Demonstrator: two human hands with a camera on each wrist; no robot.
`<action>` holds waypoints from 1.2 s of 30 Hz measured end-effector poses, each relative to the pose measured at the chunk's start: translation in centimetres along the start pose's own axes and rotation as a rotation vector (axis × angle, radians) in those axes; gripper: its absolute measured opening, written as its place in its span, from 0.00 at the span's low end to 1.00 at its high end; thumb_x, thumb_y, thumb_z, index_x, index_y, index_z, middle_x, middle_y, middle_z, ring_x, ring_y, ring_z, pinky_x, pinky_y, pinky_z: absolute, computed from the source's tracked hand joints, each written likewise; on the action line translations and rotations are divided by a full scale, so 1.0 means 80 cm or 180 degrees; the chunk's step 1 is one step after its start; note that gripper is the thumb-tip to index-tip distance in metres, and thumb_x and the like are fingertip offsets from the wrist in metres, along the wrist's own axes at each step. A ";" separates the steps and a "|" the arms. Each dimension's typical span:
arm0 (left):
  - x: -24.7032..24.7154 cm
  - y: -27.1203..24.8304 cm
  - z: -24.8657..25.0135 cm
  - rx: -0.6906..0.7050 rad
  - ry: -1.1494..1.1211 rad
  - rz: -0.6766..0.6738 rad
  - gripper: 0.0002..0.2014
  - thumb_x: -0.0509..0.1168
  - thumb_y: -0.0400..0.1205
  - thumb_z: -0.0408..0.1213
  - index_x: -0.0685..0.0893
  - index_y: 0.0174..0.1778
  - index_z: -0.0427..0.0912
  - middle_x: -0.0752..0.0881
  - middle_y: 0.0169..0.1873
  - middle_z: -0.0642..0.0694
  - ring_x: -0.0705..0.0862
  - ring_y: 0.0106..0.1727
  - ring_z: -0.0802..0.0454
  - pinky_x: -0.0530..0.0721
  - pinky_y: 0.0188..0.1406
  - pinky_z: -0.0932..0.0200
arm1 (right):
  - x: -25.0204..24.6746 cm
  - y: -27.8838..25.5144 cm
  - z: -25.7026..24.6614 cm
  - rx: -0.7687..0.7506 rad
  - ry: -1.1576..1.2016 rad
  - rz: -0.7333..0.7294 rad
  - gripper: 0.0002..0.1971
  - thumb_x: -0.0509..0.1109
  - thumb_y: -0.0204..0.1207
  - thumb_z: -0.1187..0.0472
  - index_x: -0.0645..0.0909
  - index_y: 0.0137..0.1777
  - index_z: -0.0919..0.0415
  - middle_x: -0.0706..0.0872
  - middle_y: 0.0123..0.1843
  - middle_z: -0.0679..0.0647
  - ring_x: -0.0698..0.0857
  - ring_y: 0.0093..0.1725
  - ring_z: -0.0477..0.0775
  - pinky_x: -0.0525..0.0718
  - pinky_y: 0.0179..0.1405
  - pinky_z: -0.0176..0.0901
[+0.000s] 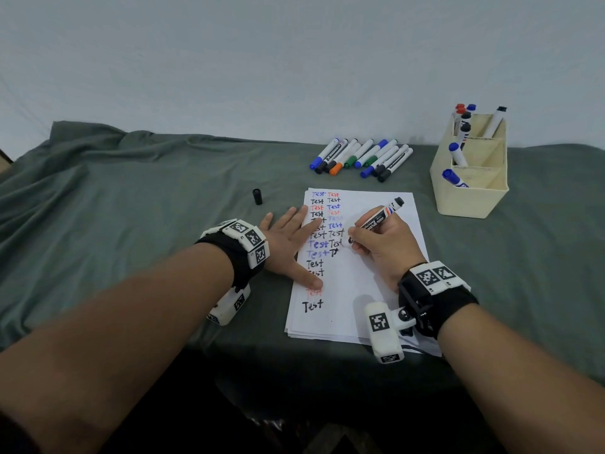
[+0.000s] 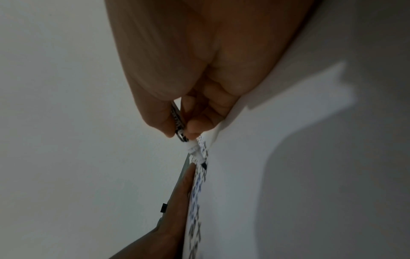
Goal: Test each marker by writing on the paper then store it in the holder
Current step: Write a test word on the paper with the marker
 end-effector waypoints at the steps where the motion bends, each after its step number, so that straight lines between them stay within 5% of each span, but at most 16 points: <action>1: 0.000 0.000 0.000 0.0000 0.0003 0.0000 0.70 0.55 0.50 0.89 0.26 0.81 0.62 0.23 0.81 0.53 0.24 0.82 0.51 0.33 0.80 0.31 | 0.000 0.000 0.000 0.0000 -0.0010 -0.0017 0.08 0.78 0.75 0.69 0.81 0.44 0.61 0.87 0.30 0.55 0.84 0.29 0.50 0.84 0.31 0.38; 22: -0.001 -0.001 0.000 0.0013 0.0017 -0.0013 0.69 0.56 0.52 0.88 0.27 0.81 0.61 0.23 0.81 0.53 0.25 0.83 0.50 0.33 0.80 0.30 | -0.007 -0.001 0.002 -0.0023 0.0116 0.0188 0.08 0.76 0.74 0.70 0.80 0.42 0.59 0.85 0.29 0.53 0.81 0.27 0.48 0.81 0.28 0.37; 36: 0.001 0.003 -0.002 0.0030 0.0019 0.0027 0.70 0.55 0.51 0.89 0.27 0.81 0.62 0.23 0.82 0.53 0.25 0.83 0.50 0.33 0.80 0.31 | -0.009 0.003 0.007 -0.0022 0.0001 0.0089 0.10 0.77 0.66 0.62 0.82 0.33 0.46 0.85 0.29 0.51 0.82 0.29 0.50 0.81 0.31 0.41</action>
Point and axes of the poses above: each hand's wrist, its own y-axis towards the middle knuckle, its own x-axis out of the palm, z = x × y, the point moved 5 cm from there along y, towards the middle knuckle
